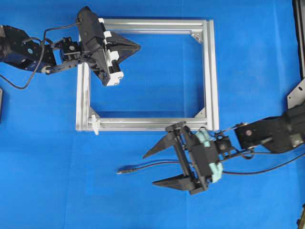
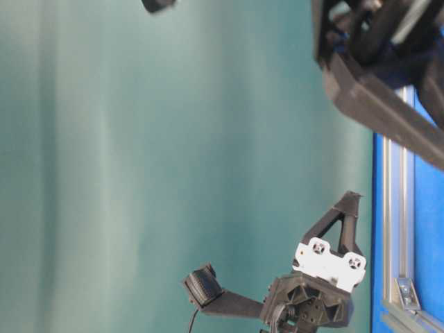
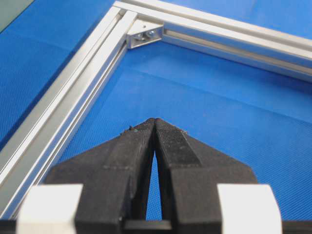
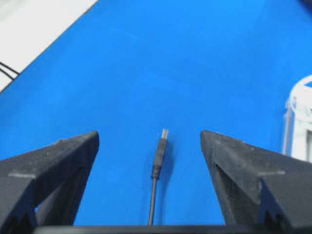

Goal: Insert the wire through the string loop located on the left side.
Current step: 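Move the right gripper open toward the black USB cable's plug end, then close the right gripper on the cable just behind the USB plug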

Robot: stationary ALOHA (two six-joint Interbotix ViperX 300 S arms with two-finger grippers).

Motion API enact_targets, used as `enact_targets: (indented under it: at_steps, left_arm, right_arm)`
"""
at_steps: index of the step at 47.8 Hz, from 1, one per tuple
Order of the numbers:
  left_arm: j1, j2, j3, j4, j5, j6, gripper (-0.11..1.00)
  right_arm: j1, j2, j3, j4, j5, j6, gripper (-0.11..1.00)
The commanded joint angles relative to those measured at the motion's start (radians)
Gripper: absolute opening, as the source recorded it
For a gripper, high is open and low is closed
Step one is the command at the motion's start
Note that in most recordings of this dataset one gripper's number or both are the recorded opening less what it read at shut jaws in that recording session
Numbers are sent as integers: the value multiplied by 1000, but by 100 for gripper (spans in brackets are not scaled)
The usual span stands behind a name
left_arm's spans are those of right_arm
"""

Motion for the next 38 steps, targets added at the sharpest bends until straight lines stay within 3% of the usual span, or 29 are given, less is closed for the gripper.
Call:
enact_targets:
  at_steps: [1, 25, 38]
  left_arm:
    - [-3, -28, -9, 3, -5, 2, 0]
    - [-3, -29, -3, 3, 0, 2, 0]
    - [-3, -29, -3, 3, 0, 2, 0]
  right_arm:
    - [2, 8, -52, 3, 2, 2, 90]
    - [-15, 51, -86, 44, 61, 2, 90]
    - [-18, 147, -101, 98, 61, 2, 90]
